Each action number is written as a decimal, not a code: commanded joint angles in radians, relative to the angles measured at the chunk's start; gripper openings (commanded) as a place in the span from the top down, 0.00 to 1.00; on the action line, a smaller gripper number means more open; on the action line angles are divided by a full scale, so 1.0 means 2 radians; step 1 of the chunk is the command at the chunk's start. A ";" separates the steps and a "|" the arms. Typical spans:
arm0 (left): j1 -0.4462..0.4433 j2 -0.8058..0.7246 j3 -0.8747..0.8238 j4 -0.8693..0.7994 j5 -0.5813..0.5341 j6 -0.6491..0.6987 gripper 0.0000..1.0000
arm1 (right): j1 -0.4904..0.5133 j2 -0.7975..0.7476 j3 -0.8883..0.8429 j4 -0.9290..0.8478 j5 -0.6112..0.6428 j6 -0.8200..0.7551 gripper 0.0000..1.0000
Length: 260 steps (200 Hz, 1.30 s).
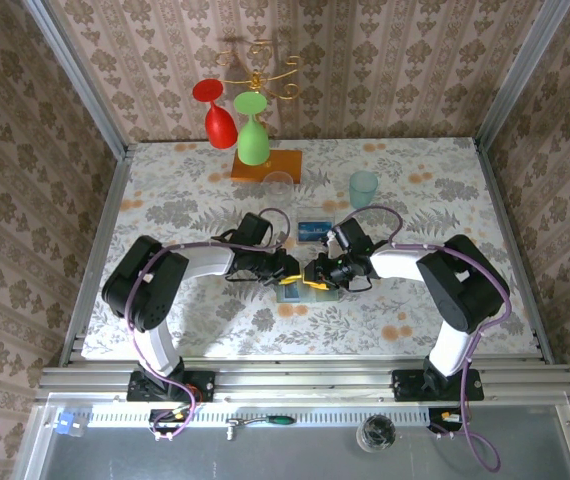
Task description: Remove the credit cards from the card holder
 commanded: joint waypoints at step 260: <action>-0.067 0.072 0.148 -0.075 0.001 0.001 0.80 | -0.096 -0.224 -0.076 -0.109 0.048 -0.070 0.71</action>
